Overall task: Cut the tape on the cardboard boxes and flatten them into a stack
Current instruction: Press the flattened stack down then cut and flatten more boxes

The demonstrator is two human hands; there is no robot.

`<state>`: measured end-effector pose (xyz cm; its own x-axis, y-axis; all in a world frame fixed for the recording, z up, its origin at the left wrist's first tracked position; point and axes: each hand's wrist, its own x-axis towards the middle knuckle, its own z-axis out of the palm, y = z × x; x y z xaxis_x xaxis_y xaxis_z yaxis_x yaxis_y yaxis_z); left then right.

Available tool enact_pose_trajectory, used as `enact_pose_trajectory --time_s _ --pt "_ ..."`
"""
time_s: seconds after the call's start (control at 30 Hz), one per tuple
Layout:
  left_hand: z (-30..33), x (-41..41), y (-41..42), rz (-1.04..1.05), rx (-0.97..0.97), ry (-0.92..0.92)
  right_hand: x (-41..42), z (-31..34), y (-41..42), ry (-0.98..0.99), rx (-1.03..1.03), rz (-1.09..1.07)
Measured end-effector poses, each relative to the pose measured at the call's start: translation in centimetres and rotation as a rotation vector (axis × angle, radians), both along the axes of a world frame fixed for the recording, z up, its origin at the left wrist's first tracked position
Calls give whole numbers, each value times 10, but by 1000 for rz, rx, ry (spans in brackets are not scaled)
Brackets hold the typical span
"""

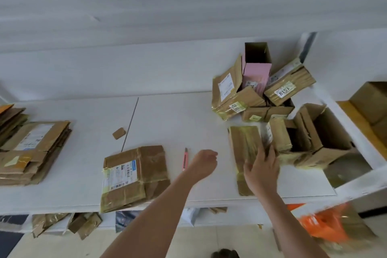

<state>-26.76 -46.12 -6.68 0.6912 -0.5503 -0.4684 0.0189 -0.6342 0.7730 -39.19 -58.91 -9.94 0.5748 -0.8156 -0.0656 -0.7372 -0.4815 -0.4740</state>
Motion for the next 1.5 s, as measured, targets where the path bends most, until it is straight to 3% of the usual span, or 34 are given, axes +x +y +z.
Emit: enact_pose_trajectory --time_s 0.13,0.23,0.5,0.63,0.73,0.87,1.0,1.07,1.27,1.4,1.5 --pt "5 -23 -24 -45 -63 260 -2 -12 -7 -154 188 42" --pt "5 -23 -27 64 -94 331 -4 -13 -10 -227 282 34" --pt "29 0 7 347 -400 351 27 15 8 -515 386 269" --pt "40 14 49 437 -456 260 55 25 31 -572 337 453" --pt "45 23 86 582 -478 221 72 35 52 -628 420 588" --pt "33 32 135 795 -496 253 95 23 66 -474 456 653" --pt "18 25 170 885 -403 318 100 -9 72 25 220 884" --pt "7 22 180 898 -349 349 98 -23 76 184 48 968" --pt "-7 29 184 915 -287 413 93 -20 78 244 -316 1050" --pt "0 36 178 794 -288 425 84 -20 67 144 -330 957" --pt "9 38 160 700 -344 452 77 -18 49 -58 -176 647"
